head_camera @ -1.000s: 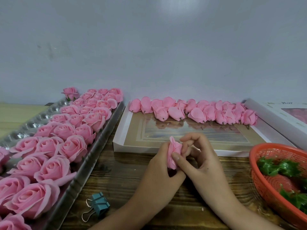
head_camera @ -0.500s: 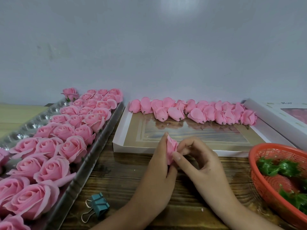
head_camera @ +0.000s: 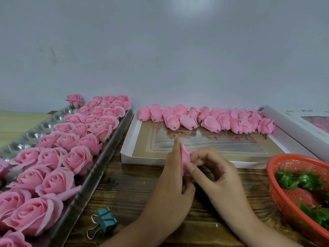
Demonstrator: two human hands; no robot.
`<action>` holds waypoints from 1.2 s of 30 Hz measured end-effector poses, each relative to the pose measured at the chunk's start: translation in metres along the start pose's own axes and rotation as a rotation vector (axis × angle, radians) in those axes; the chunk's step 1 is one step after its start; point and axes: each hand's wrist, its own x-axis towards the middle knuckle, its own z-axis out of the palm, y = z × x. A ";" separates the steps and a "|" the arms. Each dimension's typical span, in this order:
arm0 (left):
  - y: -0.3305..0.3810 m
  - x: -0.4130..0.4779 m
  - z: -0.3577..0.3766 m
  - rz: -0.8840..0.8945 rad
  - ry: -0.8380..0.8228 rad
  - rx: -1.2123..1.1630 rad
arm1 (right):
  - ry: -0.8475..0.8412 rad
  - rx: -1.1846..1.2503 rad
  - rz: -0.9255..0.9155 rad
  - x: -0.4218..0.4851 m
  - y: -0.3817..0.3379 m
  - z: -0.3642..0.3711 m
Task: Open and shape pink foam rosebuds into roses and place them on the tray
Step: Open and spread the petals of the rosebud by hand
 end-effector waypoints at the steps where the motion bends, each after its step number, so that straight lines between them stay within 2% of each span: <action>1: 0.000 -0.001 0.000 0.025 -0.007 0.036 | 0.003 0.008 0.003 0.000 -0.001 0.000; 4: 0.002 -0.003 0.001 0.097 -0.001 0.156 | 0.022 0.007 0.013 0.001 -0.001 0.000; 7: 0.006 -0.003 0.001 0.104 0.016 0.177 | 0.033 -0.007 0.019 0.003 0.003 -0.001; 13: 0.006 0.000 -0.002 -0.082 0.052 -0.122 | 0.009 0.034 0.002 0.003 0.003 -0.002; 21: 0.011 0.004 -0.009 -0.102 0.108 -0.283 | 0.017 0.082 0.008 0.004 0.004 0.000; 36: 0.007 0.006 -0.007 -0.027 0.197 -0.224 | 0.072 0.137 0.099 0.003 0.007 -0.002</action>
